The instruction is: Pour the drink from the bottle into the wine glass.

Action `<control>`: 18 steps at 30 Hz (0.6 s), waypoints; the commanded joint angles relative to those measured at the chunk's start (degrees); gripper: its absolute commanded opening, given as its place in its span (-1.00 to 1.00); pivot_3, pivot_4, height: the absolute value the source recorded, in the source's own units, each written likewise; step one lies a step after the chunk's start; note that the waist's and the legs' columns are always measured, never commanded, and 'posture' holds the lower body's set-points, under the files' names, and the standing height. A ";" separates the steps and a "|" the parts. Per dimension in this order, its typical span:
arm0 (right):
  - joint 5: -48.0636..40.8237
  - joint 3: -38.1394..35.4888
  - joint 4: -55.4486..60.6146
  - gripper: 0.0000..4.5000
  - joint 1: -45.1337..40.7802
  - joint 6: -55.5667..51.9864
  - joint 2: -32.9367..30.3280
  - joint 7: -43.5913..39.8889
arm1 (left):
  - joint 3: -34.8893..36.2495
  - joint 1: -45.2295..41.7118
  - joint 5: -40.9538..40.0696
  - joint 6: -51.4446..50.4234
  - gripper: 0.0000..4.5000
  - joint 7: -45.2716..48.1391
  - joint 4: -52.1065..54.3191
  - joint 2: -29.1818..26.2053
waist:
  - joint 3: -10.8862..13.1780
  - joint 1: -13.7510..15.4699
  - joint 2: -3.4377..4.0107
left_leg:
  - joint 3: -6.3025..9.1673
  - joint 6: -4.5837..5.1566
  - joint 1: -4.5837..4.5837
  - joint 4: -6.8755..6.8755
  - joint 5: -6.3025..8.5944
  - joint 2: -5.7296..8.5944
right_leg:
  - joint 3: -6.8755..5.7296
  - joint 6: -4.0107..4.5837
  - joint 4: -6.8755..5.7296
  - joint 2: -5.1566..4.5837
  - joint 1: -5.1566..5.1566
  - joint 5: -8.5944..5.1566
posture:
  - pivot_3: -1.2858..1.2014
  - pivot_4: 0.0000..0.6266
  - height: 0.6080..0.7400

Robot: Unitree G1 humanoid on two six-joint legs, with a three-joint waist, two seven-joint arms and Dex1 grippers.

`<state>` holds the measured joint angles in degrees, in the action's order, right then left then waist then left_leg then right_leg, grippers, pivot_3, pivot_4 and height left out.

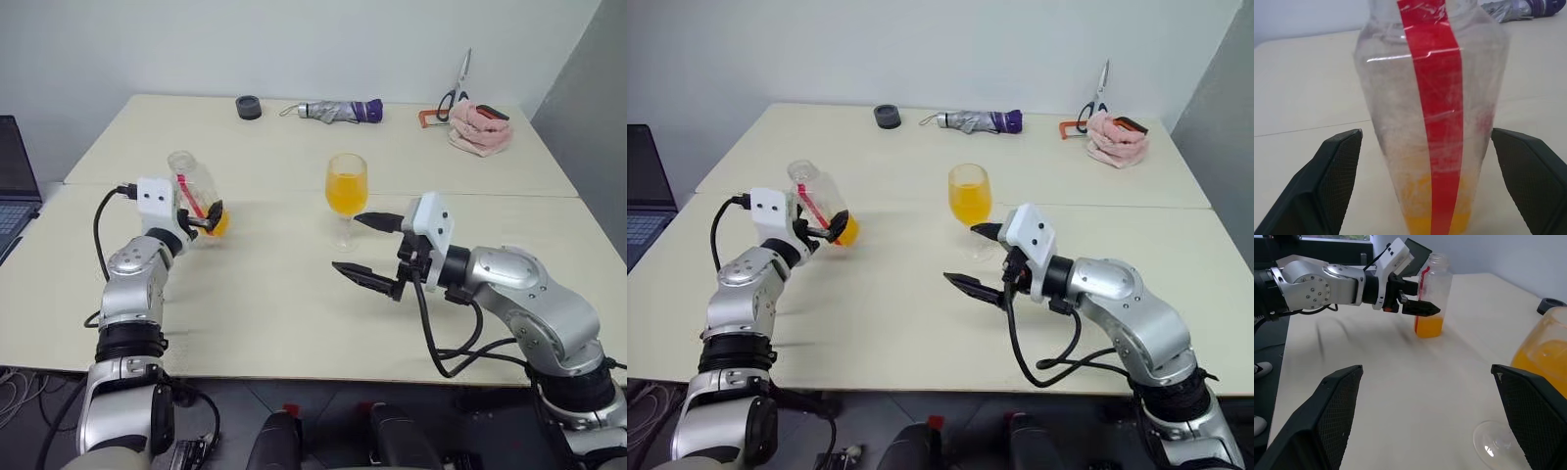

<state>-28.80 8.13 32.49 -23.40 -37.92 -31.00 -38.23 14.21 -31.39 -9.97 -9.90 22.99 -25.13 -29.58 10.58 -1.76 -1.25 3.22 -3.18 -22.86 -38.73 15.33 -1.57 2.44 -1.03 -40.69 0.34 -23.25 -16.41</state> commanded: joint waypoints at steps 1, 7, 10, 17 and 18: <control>-0.20 -1.97 2.89 1.00 3.77 2.60 -1.01 -0.94 | 0.69 1.70 0.08 1.45 0.99 -0.65 5.17 -0.75 | 0.00 0.01 0.00 | 0.00 0.00 0.00 0.00 0.00 0.00 | 0.00 0.00 0.00 0.00 0.00 0.00 | 0.03 -0.52 1.00; 3.44 -4.77 -2.27 1.00 13.06 9.63 1.92 2.29 | 3.03 9.15 -3.36 0.95 0.99 -0.10 13.43 0.64 | -0.01 -0.09 -0.03 | -0.05 0.00 0.05 0.02 0.00 -0.04 | 0.05 -0.01 0.02 0.01 0.02 0.00 | 0.03 -0.52 1.00; 5.84 -4.71 -4.33 1.00 17.31 12.72 1.56 1.93 | 4.35 13.22 -4.96 2.58 0.99 -0.69 19.39 2.18 | -0.02 0.04 -0.03 | -0.03 0.00 0.05 0.01 0.00 -0.04 | 0.03 -0.01 0.01 0.01 0.03 -0.01 | 0.03 -0.52 1.00; 13.18 -12.25 -17.42 1.00 17.17 26.95 11.53 15.29 | 4.89 21.80 -6.66 -1.46 0.99 -2.83 29.68 3.94 | -0.01 -0.04 -0.02 | -0.11 -0.01 0.13 0.05 0.00 -0.07 | 0.11 -0.03 0.03 0.04 0.05 -0.01 | 0.03 -0.52 1.00; 14.05 -12.76 -18.79 1.00 17.01 28.56 12.44 16.39 | 5.01 22.61 -6.99 -1.89 0.99 -3.07 30.39 4.37 | -0.01 -0.04 -0.02 | -0.11 -0.01 0.13 0.06 0.00 -0.07 | 0.11 -0.03 0.04 0.06 0.04 -0.01 | 0.03 -0.52 1.00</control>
<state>-16.07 -2.57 14.41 -5.71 -13.11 -19.09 -24.41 17.87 -9.19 -15.95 -11.46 20.80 2.16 -25.34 10.56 -1.80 -1.27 3.11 -3.19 -22.73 -38.67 15.33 -1.64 2.55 -1.05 -40.65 0.40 -23.21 -16.42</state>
